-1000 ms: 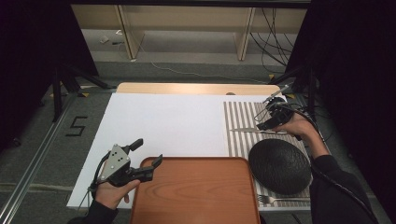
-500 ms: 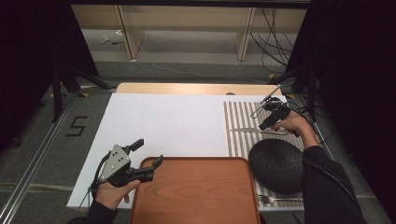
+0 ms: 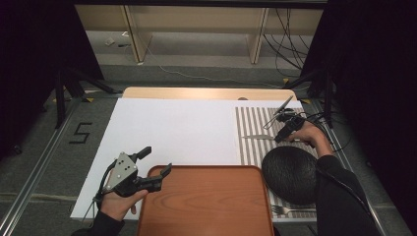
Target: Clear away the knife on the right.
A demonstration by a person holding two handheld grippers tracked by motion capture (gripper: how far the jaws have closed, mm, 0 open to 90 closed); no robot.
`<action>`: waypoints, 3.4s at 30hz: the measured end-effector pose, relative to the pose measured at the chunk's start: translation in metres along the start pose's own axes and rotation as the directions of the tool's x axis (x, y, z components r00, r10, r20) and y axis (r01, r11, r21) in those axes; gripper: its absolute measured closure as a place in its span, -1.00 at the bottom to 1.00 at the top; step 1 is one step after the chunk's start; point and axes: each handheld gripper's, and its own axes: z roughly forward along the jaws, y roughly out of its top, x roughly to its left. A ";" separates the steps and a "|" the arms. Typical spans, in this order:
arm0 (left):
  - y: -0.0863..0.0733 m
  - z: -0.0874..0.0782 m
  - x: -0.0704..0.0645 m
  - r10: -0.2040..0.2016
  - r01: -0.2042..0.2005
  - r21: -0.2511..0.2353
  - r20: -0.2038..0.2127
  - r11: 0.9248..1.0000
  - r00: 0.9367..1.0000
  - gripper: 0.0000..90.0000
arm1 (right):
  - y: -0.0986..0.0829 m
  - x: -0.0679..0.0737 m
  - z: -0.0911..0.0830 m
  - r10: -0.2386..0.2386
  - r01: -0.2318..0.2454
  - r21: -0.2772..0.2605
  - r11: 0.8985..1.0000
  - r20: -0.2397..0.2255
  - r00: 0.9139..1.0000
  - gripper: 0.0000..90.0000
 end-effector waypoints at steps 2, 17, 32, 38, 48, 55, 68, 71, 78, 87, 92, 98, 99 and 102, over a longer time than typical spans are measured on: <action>0.000 0.000 0.000 0.001 -0.001 0.000 -0.001 1.000 1.000 -0.64 | 0.000 0.000 0.003 0.004 -0.004 0.006 1.000 -0.004 1.000 -0.32; 0.000 0.002 -0.002 0.007 -0.007 0.005 0.005 1.000 1.000 -0.64 | 0.006 0.000 0.008 -0.024 0.024 0.048 0.999 0.005 1.000 -0.12; -0.001 0.002 -0.001 0.002 -0.002 0.009 0.000 1.000 1.000 -0.64 | 0.007 0.004 0.012 -0.061 0.059 0.071 0.996 0.023 0.998 0.11; -0.001 0.002 -0.001 0.000 0.000 0.009 -0.003 1.000 1.000 -0.64 | 0.010 0.005 0.012 -0.062 0.061 0.091 0.994 0.002 0.998 0.27; 0.000 0.001 -0.001 0.001 -0.001 0.008 -0.005 1.000 1.000 -0.64 | 0.008 0.006 0.011 -0.059 0.062 0.082 0.995 -0.035 0.998 0.51; 0.000 0.000 0.000 0.003 -0.003 0.009 -0.009 1.000 1.000 -0.63 | 0.006 0.009 0.011 -0.092 0.096 0.060 0.994 -0.056 0.994 0.75; 0.000 0.001 -0.001 0.000 0.000 0.010 -0.007 1.000 1.000 -0.63 | 0.004 0.014 0.010 -0.168 0.169 0.044 0.985 -0.028 0.985 0.78; -0.001 0.002 0.000 0.003 -0.003 0.012 -0.011 1.000 1.000 -0.63 | 0.004 0.015 0.009 -0.186 0.187 0.040 0.982 -0.017 0.982 0.78; -0.001 0.002 -0.001 0.000 0.000 0.009 -0.014 1.000 1.000 -0.63 | 0.007 0.013 0.005 -0.221 0.221 0.010 0.975 0.075 0.972 0.78; -0.002 0.003 -0.001 0.003 -0.003 0.013 -0.014 1.000 1.000 -0.63 | 0.008 0.010 -0.007 -0.231 0.239 -0.053 0.970 0.124 0.965 0.79; -0.002 0.003 -0.001 0.003 -0.003 0.013 -0.014 1.000 1.000 -0.63 | 0.008 0.010 -0.018 -0.225 0.237 -0.090 0.967 0.127 0.966 0.79; -0.002 0.003 -0.001 0.007 -0.007 0.014 -0.015 1.000 1.000 -0.63 | 0.010 0.011 -0.045 -0.206 0.223 -0.179 0.958 0.110 0.972 0.79; -0.002 0.003 -0.001 0.007 -0.007 0.012 -0.014 1.000 1.000 -0.63 | 0.010 0.012 -0.048 -0.200 0.216 -0.189 0.958 0.103 0.974 0.79; -0.002 0.003 -0.001 0.005 -0.005 0.011 -0.016 1.000 1.000 -0.63 | 0.010 0.016 -0.061 -0.164 0.171 -0.245 0.954 0.050 0.985 0.79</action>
